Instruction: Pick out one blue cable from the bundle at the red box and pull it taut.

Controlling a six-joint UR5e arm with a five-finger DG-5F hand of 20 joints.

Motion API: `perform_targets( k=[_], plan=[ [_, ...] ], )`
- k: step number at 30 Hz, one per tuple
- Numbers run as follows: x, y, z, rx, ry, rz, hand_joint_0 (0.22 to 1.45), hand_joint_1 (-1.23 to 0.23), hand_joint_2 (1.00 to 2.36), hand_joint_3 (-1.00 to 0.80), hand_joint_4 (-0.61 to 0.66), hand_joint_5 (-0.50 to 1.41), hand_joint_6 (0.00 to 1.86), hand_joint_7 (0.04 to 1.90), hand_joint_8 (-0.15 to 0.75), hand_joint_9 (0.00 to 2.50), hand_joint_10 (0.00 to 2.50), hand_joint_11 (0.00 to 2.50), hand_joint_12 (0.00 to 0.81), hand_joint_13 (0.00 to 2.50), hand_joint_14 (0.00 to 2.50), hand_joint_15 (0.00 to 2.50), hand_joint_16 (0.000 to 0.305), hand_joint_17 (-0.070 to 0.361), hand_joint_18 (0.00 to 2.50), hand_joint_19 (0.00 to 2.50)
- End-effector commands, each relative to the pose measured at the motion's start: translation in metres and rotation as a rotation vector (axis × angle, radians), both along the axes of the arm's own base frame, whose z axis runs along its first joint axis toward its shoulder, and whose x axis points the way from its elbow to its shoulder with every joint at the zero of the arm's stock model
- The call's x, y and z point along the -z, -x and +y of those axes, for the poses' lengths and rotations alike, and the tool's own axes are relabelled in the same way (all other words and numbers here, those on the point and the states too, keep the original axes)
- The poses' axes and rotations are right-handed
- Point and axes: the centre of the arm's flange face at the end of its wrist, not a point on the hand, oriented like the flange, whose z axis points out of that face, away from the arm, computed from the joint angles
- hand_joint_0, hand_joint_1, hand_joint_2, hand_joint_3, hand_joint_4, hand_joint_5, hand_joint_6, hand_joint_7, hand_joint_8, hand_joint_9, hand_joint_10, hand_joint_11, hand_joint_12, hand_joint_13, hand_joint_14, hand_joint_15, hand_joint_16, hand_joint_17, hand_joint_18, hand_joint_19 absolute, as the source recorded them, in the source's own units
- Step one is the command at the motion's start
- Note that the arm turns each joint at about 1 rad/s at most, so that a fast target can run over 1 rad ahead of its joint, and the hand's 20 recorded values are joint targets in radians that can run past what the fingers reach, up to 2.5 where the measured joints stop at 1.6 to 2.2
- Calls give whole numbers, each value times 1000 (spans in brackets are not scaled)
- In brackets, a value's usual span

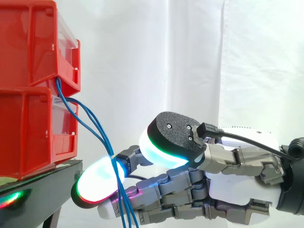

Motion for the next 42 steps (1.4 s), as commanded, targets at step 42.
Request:
perform_targets(
  k=[42],
  plan=[
    [-7, -18, 0, -46, -6, -80, 579, -587, 1014, -311, 109, -108, 617, 1099, 259, 687, 8, 233, 326, 350, 7, 178, 42, 94, 239, 384]
  ],
)
